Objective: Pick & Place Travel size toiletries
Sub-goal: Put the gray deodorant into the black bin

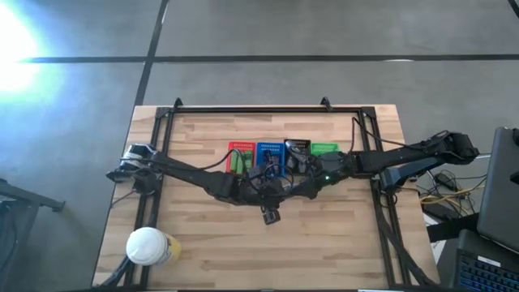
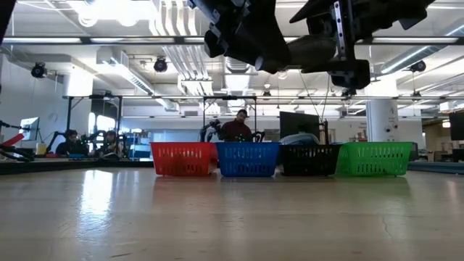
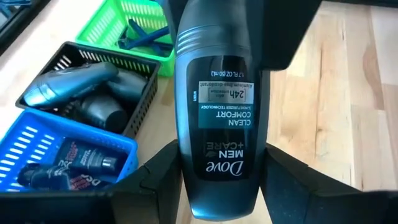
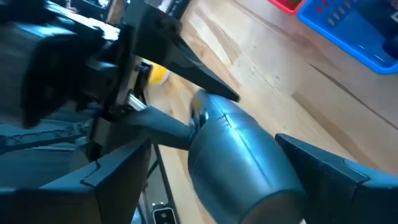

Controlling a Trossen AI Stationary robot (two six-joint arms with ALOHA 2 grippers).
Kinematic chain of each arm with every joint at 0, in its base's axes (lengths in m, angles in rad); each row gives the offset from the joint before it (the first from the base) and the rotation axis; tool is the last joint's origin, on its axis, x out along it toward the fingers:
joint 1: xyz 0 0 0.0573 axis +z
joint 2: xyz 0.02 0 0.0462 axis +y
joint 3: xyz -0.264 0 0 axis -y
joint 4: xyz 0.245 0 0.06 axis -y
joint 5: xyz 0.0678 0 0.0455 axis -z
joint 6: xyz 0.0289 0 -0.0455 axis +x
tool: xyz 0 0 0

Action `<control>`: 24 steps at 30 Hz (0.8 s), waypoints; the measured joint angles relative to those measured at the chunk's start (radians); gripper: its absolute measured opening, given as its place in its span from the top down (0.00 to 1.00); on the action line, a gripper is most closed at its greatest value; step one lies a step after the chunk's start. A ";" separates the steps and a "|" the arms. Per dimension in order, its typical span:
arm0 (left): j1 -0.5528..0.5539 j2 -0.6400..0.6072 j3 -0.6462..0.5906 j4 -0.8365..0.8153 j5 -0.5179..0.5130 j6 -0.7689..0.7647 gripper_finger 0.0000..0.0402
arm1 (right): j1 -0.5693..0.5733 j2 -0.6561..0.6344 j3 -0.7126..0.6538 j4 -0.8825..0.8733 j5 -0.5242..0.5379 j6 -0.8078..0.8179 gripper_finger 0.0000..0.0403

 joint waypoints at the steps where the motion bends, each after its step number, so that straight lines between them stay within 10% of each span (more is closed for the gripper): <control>1: 0.001 0.000 -0.002 0.008 0.000 0.002 0.55 | 0.000 0.000 0.000 0.004 0.000 0.001 0.18; 19: 0.009 0.000 -0.002 0.039 -0.029 0.031 0.54 | -0.014 0.000 -0.008 0.008 0.024 0.034 0.52; 24: 0.008 0.000 -0.004 0.008 -0.038 0.000 0.32 | -0.038 0.000 -0.009 -0.017 0.038 0.018 0.52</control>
